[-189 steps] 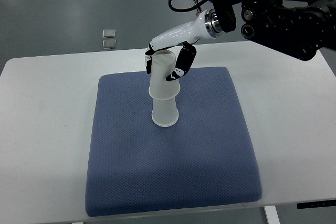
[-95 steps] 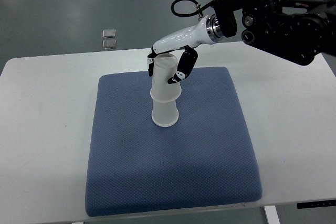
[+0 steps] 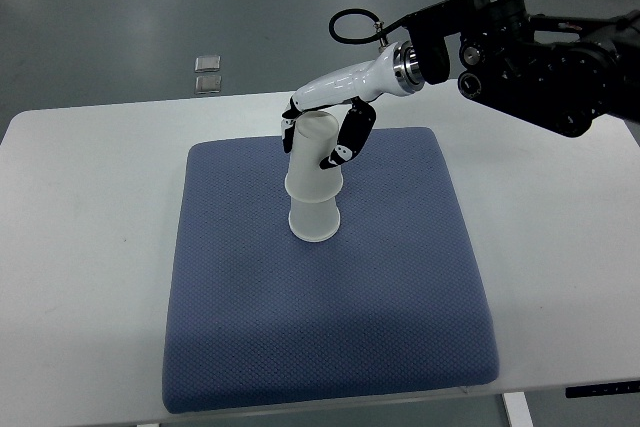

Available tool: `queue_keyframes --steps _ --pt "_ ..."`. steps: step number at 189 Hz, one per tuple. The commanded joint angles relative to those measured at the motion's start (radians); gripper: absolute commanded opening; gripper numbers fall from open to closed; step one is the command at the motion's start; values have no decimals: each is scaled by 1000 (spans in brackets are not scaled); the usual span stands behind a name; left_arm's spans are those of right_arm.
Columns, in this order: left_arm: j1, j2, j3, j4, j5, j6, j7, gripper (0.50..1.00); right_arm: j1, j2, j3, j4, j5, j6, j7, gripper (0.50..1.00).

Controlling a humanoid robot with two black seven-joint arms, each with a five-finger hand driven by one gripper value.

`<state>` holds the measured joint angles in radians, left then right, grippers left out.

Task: Stack paper cups

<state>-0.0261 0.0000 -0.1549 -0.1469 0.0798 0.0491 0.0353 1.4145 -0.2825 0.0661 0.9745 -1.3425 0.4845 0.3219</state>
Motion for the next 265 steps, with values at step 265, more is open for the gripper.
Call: queue_keyframes --steps 265 --pt "0 0 0 0 0 0 0 1000 -218 3 208 -366 448 -4 0 893"
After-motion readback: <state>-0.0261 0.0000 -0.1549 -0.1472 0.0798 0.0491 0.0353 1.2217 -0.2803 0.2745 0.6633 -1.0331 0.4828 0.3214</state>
